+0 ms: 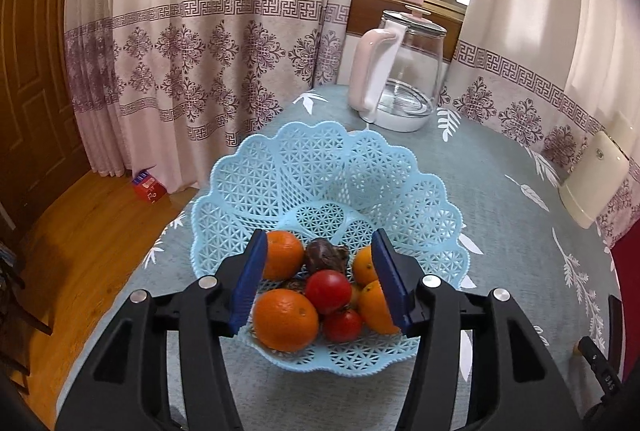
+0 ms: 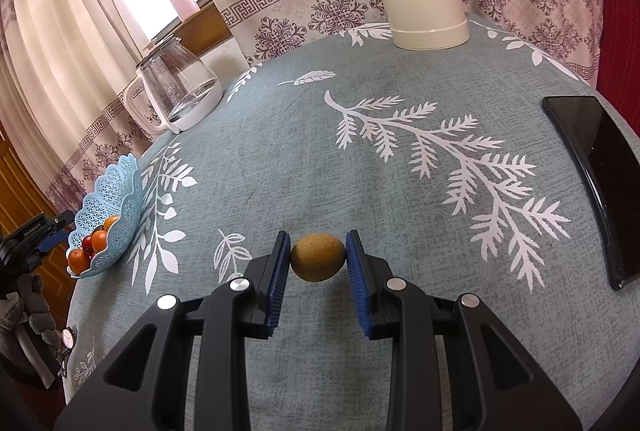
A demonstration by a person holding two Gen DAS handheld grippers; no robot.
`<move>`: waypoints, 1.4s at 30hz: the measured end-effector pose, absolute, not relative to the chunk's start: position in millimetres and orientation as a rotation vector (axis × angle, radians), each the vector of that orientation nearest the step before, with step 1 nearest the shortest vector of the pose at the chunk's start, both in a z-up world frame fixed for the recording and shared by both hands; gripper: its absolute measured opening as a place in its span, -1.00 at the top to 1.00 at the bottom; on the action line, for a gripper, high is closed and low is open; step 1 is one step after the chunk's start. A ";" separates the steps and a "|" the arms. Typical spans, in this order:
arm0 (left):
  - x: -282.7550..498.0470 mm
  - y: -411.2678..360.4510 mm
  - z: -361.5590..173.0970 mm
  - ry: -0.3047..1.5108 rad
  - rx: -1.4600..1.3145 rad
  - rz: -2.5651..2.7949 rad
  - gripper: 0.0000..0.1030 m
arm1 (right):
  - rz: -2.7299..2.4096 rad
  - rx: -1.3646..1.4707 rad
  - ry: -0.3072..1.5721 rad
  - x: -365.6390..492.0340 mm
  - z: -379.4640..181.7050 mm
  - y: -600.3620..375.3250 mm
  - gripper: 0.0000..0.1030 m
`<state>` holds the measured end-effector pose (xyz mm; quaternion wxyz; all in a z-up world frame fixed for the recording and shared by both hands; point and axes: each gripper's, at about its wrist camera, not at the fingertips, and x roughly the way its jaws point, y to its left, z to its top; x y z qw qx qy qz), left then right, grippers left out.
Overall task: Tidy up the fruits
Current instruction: 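Carry the kiwi into the blue basket and open the right tool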
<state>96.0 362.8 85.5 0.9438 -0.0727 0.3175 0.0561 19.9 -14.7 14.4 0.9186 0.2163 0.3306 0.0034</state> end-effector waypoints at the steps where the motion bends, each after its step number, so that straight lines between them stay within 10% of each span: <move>1: 95.4 363.7 85.5 0.647 -0.150 0.117 -0.08 | 0.007 0.445 0.679 19.9 14.4 -14.7 0.43; 42: 32.8 422.4 72.0 0.586 -0.182 0.267 -0.41 | 0.012 0.309 0.662 20.9 37.7 22.0 0.43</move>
